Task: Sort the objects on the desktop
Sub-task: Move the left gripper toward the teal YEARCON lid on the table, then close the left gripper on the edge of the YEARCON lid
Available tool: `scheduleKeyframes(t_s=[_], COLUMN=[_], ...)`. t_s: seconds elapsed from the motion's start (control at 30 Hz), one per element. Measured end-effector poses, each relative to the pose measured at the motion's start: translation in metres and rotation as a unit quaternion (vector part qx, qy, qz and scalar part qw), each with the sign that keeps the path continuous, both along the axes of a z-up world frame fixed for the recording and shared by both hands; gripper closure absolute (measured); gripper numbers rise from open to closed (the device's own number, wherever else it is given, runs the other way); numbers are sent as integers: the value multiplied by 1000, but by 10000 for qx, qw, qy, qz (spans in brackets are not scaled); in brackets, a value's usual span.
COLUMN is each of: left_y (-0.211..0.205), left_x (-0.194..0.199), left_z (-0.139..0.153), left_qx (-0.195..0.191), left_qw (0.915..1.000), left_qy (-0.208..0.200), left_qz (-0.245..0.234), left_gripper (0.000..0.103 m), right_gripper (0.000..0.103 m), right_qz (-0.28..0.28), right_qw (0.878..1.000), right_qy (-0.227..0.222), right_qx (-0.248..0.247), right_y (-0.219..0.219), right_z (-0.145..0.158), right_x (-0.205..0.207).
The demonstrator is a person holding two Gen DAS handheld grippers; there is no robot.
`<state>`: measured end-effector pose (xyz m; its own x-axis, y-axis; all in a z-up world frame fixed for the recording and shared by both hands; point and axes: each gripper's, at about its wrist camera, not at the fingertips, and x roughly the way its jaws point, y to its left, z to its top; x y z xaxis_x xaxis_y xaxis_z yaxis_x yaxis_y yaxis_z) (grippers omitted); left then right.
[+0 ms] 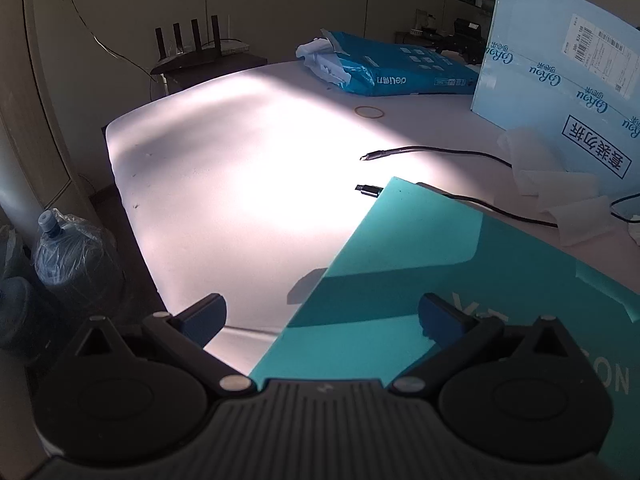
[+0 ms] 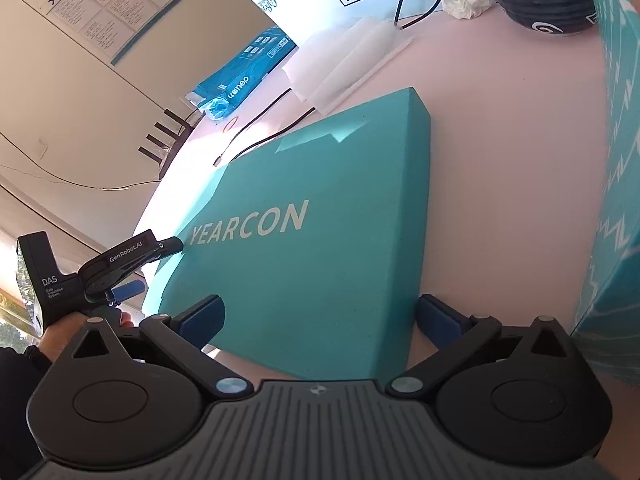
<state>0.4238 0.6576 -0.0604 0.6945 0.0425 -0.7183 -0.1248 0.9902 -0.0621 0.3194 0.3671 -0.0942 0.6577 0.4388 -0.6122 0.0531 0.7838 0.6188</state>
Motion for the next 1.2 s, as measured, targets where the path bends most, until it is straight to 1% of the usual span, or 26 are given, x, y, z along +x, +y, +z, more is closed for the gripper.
scheduleKeyframes(t_s=[0.07,0.13,0.23,0.33,0.47,0.6,0.67,0.73,0.8,0.83,0.93,0.97,1.03,1.07,1.17,1.2], left_y=[3,7,12,16,23,29,29,24,28,32,44,50,56,56,51,49], left_x=[-2,-5,-8,-13,-33,-63,-79,-90,-92,-89,-74,-68,-59,-58,-60,-61], left_z=[-3,-6,-10,-13,-12,-12,-10,-7,-7,-8,-15,-20,-35,-39,-44,-44], left_qx=[-202,-404,-706,-957,-1021,-1074,-1088,-1090,-1171,-1281,-1626,-1890,-2495,-2657,-2842,-2851], left_qw=[9998,9990,9971,9944,9929,9919,9906,9882,9834,9812,9780,9736,9587,9535,9444,9420], left_qy=[48,96,168,252,381,479,590,737,932,1002,1011,1046,1192,1245,1389,1465], left_qz=[-70,-140,-246,-358,-470,-488,-583,-789,-1023,-1040,-825,-733,-659,-684,-898,-999], left_gripper=[0,0,0,0,0,0,0,0,0,0,0,0,0,0,0,0], right_gripper=[0,0,0,0,0,0,0,0,0,0,1,1,1,1,0,0], right_qz=[-73,63,514,756,1084,1526,1681,1741,1801,1806,1682,1639,1617,1617,1598,1598], right_qw=[10000,9998,9985,9968,9935,9865,9834,9821,9808,9804,9822,9834,9842,9843,9851,9853], right_qy=[-52,-80,-175,-131,-51,-23,-8,20,19,12,40,55,61,55,16,2], right_qx=[42,173,-84,-242,-334,-589,-685,-720,-753,-785,-836,-780,-716,-704,-632,-609], right_y=[0,-1,3,7,6,6,3,-3,-9,-11,-17,-20,-21,-21,-22,-22], right_z=[-1,-2,-1,2,4,7,8,9,10,11,11,10,9,8,6,5], right_x=[-1,-4,-9,-13,-19,-33,-40,-45,-47,-47,-46,-45,-46,-45,-45,-44])
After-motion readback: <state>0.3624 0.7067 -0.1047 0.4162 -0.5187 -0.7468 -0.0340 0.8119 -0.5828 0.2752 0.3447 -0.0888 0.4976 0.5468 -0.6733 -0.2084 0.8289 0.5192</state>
